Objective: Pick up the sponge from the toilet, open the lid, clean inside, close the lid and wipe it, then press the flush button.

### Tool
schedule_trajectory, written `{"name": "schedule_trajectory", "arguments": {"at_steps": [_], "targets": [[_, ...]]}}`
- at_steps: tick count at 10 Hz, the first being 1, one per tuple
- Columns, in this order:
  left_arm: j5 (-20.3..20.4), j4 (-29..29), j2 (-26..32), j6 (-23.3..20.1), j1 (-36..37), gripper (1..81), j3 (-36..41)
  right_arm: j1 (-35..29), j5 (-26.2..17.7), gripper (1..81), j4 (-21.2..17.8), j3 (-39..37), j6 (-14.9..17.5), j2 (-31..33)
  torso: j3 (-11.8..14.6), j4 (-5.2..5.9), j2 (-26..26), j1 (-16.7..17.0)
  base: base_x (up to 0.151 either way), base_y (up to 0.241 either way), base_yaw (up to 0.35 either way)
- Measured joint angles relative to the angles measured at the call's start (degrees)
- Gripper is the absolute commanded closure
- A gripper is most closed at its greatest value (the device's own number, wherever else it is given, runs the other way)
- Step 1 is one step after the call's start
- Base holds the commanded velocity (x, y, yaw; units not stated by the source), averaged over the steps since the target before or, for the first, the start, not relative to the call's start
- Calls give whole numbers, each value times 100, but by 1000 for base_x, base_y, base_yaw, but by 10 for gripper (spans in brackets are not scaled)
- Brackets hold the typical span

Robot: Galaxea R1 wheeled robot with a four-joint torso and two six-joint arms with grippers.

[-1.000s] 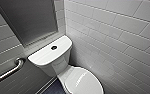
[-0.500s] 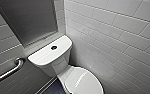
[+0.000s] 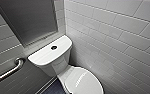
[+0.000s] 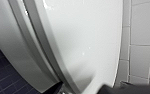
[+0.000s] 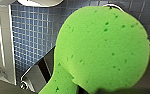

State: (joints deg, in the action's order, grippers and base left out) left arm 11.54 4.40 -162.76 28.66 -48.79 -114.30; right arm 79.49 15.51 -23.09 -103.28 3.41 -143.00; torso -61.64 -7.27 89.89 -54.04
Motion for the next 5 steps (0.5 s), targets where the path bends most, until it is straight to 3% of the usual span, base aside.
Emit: {"name": "schedule_trajectory", "arguments": {"at_steps": [5], "targets": [[-163,-24,35,17,67,10,93,-26,-2,811,2,-13,-2,-20,-2,0,0,0,0,0,0]]}}
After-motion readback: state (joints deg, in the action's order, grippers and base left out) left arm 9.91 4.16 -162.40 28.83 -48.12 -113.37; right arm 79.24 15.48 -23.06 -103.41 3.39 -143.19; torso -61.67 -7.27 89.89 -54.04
